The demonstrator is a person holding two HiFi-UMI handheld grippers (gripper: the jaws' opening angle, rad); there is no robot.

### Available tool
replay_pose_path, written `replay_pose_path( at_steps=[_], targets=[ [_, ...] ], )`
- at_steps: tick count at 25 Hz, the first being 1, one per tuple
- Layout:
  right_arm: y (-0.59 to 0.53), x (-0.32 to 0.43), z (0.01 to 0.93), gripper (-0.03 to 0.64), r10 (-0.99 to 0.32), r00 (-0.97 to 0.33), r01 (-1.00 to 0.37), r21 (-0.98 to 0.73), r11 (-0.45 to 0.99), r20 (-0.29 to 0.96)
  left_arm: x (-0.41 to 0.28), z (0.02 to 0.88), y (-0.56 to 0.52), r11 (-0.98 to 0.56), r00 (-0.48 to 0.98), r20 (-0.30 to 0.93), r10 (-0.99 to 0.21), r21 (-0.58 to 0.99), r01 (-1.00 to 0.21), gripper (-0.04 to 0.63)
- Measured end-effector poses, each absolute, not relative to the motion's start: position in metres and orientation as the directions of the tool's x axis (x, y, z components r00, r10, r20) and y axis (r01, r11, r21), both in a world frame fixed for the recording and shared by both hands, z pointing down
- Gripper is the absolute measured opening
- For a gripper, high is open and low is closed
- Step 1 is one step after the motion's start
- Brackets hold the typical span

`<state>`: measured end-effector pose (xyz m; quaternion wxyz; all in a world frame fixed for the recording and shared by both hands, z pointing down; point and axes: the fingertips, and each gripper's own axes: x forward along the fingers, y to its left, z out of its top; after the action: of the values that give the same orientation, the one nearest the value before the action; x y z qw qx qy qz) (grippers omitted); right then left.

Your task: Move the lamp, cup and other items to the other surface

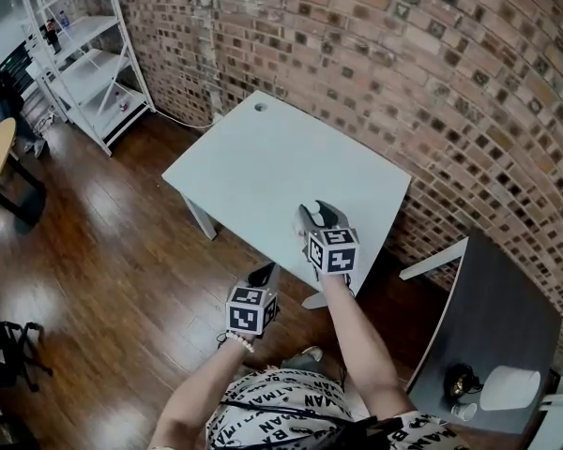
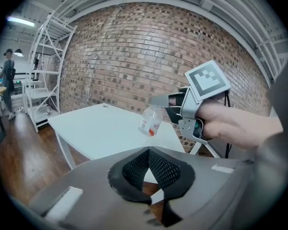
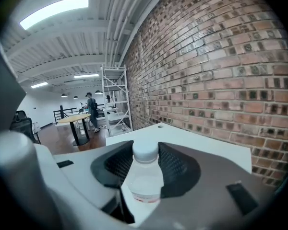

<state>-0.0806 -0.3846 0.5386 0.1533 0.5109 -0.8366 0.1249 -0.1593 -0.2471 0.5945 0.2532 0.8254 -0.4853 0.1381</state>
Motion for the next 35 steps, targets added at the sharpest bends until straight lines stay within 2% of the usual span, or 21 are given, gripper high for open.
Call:
replay_pose_path(
  at_steps=[14,16,26,28,35],
  targets=[
    [-0.389,-0.114,0.559,0.164,-0.793,-0.439,-0.877,-0.01,0.48,0.423,-0.183,0.6,-0.247,-0.371,0.479,0.471,-0.741,0.307,-0.876,0.0],
    [-0.39,-0.113,0.563,0.185,-0.79,-0.427,-0.879,0.003,0.477,0.439,-0.182,0.6,-0.248,-0.373,0.482,0.468,-0.741,0.31,-0.875,0.0],
    [-0.39,-0.11,0.564,0.199,-0.788,-0.419,-0.88,0.011,0.475,0.451,-0.173,0.599,-0.247,-0.39,0.502,0.466,-0.728,0.321,-0.863,0.0],
    [-0.389,-0.109,0.563,0.255,-0.788,-0.42,-0.881,0.005,0.473,0.451,-0.172,0.597,-0.249,-0.396,0.507,0.461,-0.728,0.322,-0.86,0.0],
    [-0.368,-0.092,0.543,0.256,-0.817,-0.409,-0.899,-0.024,0.438,0.407,-0.17,0.592,-0.256,-0.425,0.535,0.448,-0.716,0.327,-0.844,0.0]
  ],
)
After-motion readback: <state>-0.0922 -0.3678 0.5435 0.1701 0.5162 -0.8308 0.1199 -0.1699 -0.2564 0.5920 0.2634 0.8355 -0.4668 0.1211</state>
